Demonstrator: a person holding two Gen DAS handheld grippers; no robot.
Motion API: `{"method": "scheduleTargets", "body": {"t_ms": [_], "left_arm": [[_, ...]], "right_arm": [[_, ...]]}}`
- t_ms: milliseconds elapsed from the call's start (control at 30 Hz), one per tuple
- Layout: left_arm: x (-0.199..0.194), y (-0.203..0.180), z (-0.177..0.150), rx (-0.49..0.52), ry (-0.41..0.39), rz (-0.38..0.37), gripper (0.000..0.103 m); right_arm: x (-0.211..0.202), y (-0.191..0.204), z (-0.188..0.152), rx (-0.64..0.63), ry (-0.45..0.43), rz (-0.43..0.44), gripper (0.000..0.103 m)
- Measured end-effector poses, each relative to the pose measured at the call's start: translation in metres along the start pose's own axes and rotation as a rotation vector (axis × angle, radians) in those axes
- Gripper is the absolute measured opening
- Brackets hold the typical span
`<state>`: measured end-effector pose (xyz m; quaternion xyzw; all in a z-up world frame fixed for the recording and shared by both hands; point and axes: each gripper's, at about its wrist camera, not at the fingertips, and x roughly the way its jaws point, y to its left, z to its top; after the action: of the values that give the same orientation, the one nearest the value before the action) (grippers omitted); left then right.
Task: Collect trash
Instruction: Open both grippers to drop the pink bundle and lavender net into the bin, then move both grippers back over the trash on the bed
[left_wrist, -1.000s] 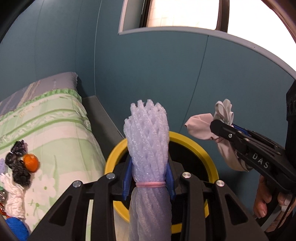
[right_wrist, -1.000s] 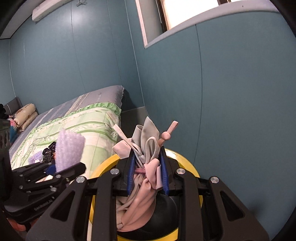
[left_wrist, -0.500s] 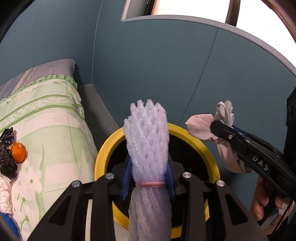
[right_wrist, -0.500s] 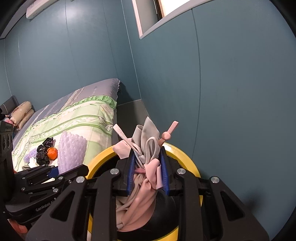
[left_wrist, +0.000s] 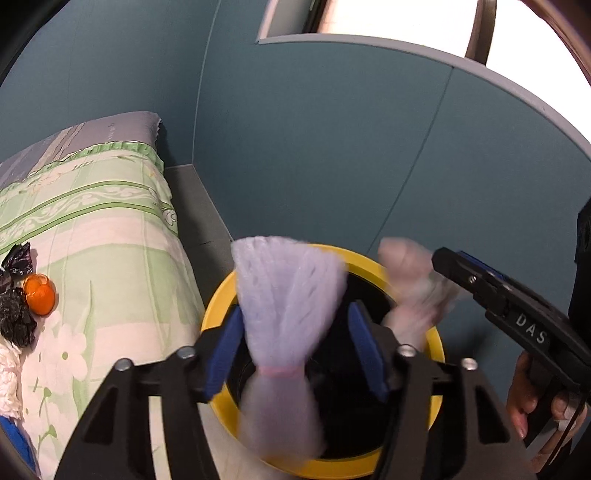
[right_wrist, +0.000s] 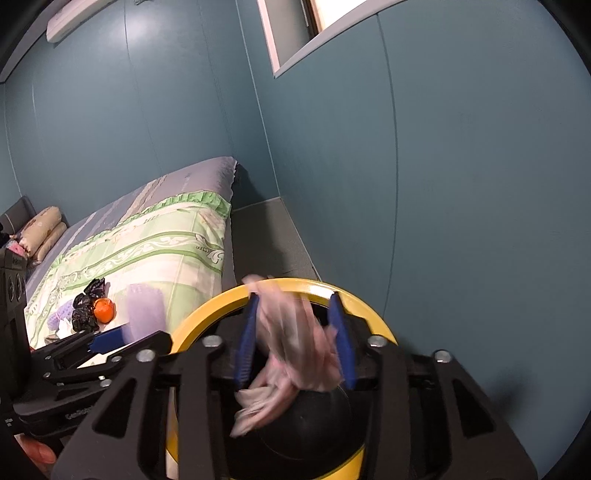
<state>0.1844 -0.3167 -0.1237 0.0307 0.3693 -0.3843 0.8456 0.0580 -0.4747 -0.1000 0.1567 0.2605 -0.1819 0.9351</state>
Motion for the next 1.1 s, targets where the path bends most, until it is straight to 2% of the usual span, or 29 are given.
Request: {"method": "scheduleTargets", "body": {"t_ms": [67, 267, 367, 467, 600, 733, 867, 1100], "left_arm": [[-0.003, 0.003, 0.003, -0.004, -0.011, 0.013, 0.068], [-0.026, 0.023, 0.013, -0.028, -0.068, 0.036, 0.074], [-0.045, 0.039, 0.017, -0.042, -0.102, 0.068, 0.075], [-0.063, 0.058, 0.021, -0.056, -0.133, 0.100, 0.081], [-0.099, 0.086, 0.021, -0.085, -0.193, 0.170, 0.088], [-0.134, 0.115, 0.019, -0.117, -0.233, 0.239, 0.090], [-0.169, 0.143, 0.011, -0.142, -0.257, 0.318, 0.093], [-0.217, 0.195, -0.017, -0.209, -0.259, 0.430, 0.095]], "right_arm": [[-0.002, -0.001, 0.001, 0.005, -0.008, -0.010, 0.042], [-0.011, -0.002, 0.003, 0.004, -0.032, -0.015, 0.044], [-0.022, 0.005, 0.004, -0.015, -0.052, 0.005, 0.046], [-0.033, 0.017, 0.006, -0.043, -0.081, 0.037, 0.051], [-0.046, 0.046, 0.008, -0.111, -0.119, 0.088, 0.054], [-0.053, 0.081, 0.009, -0.171, -0.135, 0.161, 0.057], [-0.060, 0.117, 0.007, -0.231, -0.150, 0.241, 0.063], [-0.067, 0.172, -0.010, -0.331, -0.126, 0.331, 0.063]]}}
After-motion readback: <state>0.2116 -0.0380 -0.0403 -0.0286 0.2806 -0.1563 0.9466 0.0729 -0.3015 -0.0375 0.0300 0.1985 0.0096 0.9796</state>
